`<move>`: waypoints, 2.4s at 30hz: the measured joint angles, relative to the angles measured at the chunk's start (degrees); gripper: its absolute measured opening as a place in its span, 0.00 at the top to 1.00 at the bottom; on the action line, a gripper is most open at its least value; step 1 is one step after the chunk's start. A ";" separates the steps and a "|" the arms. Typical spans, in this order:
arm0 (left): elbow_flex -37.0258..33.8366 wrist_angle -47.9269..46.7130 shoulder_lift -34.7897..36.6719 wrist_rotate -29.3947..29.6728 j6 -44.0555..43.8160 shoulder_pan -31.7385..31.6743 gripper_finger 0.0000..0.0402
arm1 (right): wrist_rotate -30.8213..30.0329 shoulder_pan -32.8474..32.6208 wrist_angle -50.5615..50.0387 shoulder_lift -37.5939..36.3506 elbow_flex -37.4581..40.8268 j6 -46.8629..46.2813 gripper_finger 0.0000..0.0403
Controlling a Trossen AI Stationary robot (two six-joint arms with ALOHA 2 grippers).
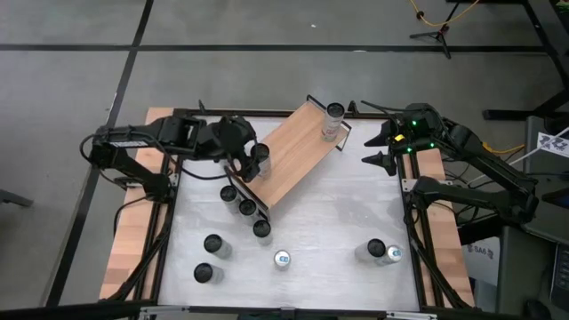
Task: Place canned beverage on shelf
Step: Put the white-pink soda can on the shelf aligned with the other white-pink soda can
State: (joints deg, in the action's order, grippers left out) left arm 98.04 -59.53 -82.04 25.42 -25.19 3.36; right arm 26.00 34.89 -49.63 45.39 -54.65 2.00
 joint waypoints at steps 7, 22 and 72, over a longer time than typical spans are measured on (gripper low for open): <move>-0.01 -1.71 -1.32 2.82 -1.28 0.78 0.21 | 0.00 0.00 0.00 0.00 0.00 0.00 0.24; -0.04 -3.01 -4.15 4.00 -2.99 0.74 0.21 | 0.00 0.00 0.00 0.00 0.00 0.01 0.24; -0.02 -7.78 -8.00 3.60 -4.34 0.67 0.21 | 0.02 -0.02 -0.02 0.00 0.00 0.00 0.24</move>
State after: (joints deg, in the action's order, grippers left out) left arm 98.02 -67.31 -90.04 29.02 -29.53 4.03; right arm 26.02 34.87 -49.65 45.39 -54.65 2.00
